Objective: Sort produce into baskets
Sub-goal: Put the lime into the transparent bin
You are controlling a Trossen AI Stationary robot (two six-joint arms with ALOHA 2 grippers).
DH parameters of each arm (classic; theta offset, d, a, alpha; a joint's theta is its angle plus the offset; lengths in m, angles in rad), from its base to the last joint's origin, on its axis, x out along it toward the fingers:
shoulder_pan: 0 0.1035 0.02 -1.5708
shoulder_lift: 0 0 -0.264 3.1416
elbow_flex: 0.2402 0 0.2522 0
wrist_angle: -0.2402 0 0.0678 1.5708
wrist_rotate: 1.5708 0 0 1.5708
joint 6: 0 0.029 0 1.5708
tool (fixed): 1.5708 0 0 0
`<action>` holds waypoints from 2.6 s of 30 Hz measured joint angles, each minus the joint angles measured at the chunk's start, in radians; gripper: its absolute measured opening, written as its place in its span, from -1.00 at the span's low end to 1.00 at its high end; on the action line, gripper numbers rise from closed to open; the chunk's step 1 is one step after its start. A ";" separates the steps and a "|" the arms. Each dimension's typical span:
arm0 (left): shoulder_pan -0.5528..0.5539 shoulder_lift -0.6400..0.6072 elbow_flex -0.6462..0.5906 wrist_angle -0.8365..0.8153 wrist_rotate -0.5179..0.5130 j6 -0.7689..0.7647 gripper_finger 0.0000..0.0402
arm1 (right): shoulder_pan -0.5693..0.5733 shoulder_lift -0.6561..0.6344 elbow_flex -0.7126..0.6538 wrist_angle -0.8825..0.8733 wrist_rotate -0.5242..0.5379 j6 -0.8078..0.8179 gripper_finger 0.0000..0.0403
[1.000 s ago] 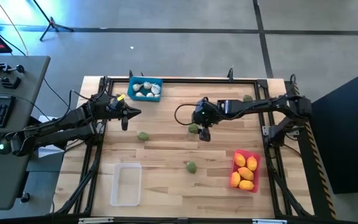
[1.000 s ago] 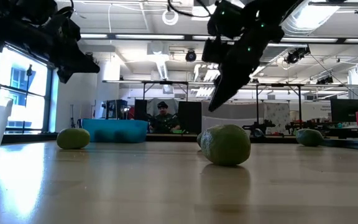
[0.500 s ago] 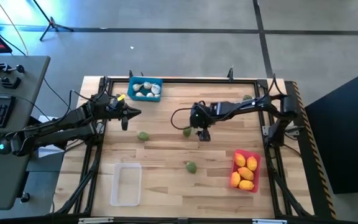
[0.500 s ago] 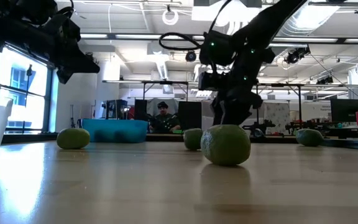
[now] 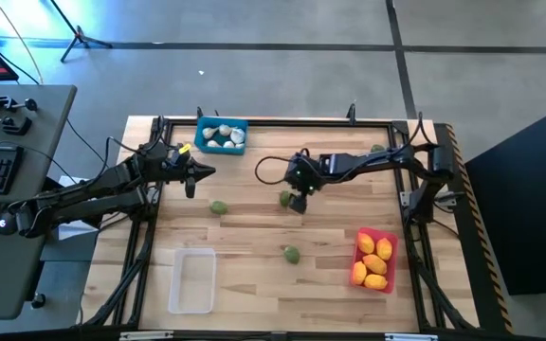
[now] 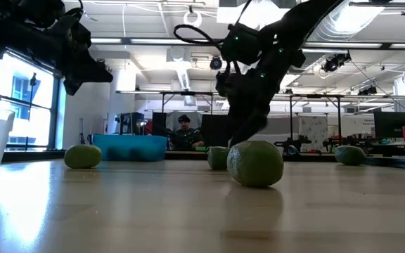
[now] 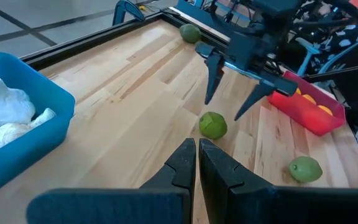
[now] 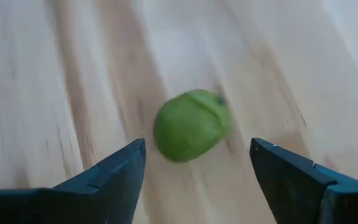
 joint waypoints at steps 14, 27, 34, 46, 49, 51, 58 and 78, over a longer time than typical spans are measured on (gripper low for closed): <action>0.000 0.000 0.000 0.000 0.002 -0.006 -0.96 | 0.191 0.004 0.001 0.028 0.470 0.865 0.39; 0.000 0.000 0.001 0.000 0.001 -0.005 -0.96 | 0.204 0.110 0.000 0.096 0.529 0.897 0.39; 0.000 0.000 0.001 0.000 0.001 -0.009 -0.96 | 0.194 0.137 0.001 0.089 0.519 0.890 0.30; 0.002 0.000 0.001 -0.022 -0.028 0.052 -0.96 | 0.194 0.090 0.000 0.179 0.416 0.793 -0.39; 0.001 0.000 0.001 -0.020 -0.028 0.081 -0.96 | 0.206 0.072 0.000 0.279 0.343 0.672 -0.38; 0.005 0.000 0.001 -0.020 -0.034 0.088 -0.96 | 0.229 0.066 0.011 0.329 0.300 0.602 -0.36; 0.014 0.000 0.001 -0.015 -0.032 0.075 -0.96 | 0.364 0.098 0.224 0.317 0.367 0.418 -0.35; 0.012 0.000 0.001 -0.022 -0.026 0.109 -0.96 | 0.476 0.667 1.130 0.044 0.385 0.295 -0.34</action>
